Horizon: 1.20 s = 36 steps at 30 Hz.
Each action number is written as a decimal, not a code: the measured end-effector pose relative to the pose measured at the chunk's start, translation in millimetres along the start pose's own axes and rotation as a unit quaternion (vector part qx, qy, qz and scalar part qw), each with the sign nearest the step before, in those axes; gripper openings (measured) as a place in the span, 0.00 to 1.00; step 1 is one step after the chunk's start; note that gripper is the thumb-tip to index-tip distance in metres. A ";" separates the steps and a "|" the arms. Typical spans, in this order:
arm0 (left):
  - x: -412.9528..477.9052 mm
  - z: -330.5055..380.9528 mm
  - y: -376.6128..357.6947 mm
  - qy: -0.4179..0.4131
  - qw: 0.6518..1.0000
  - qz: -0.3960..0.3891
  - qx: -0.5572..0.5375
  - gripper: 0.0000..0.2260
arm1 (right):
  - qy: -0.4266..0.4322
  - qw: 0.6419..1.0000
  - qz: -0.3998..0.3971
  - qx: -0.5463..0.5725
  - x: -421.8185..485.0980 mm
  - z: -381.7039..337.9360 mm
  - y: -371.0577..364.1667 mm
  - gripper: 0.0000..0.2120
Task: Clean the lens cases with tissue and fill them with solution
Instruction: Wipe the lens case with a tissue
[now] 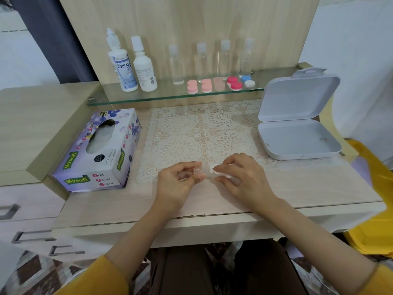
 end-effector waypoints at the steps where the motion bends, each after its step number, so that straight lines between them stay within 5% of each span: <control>1: -0.7 -0.1 0.3 0.000 1.000 -0.003 0.001 0.14 | 0.001 1.000 -0.001 -0.001 -0.6 0.1 -1.5 0.10; 19: -1.4 0.5 -1.1 -0.004 1.000 -0.024 0.005 0.12 | -0.003 1.000 0.026 0.003 -3.5 1.2 -6.1 0.10; 32: -1.7 0.7 -0.8 -0.010 0.999 -0.031 0.018 0.12 | 0.025 0.999 0.046 0.004 -0.7 -4.3 1.4 0.01; 36: -1.1 0.5 -2.0 -0.014 0.999 -0.031 0.018 0.12 | 0.000 1.000 0.018 0.010 0.3 -5.1 1.1 0.11</control>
Point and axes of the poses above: each hand's wrist, its own x-axis towards the middle knuckle, its own y-axis out of the back of the hand, z = x × y, the point moved 4 cm from there along x, towards the middle knuckle, and after that the axes turned 13 degrees about -x, right-handed, at the moved point
